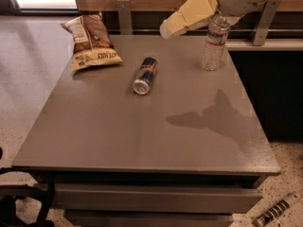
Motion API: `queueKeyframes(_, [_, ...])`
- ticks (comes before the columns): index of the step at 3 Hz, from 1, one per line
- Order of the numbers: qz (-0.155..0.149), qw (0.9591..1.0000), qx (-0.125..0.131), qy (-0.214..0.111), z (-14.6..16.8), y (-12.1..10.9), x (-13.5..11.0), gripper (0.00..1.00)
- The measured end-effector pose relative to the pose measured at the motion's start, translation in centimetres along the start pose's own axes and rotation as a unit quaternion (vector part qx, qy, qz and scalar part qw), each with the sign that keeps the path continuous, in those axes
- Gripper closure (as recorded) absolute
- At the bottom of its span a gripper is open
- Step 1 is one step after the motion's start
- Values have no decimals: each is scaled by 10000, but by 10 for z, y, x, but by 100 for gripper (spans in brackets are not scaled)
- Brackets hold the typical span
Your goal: Place redbull can upright
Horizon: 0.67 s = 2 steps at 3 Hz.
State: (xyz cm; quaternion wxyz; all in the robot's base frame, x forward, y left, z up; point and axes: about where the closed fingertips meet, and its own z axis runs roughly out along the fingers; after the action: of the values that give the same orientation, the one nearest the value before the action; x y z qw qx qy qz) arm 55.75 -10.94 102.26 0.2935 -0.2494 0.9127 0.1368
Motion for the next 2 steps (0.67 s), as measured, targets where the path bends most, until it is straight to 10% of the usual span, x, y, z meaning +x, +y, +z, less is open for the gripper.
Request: queueKeyframes(2, [434,9965,174,695,59,20,-21,0])
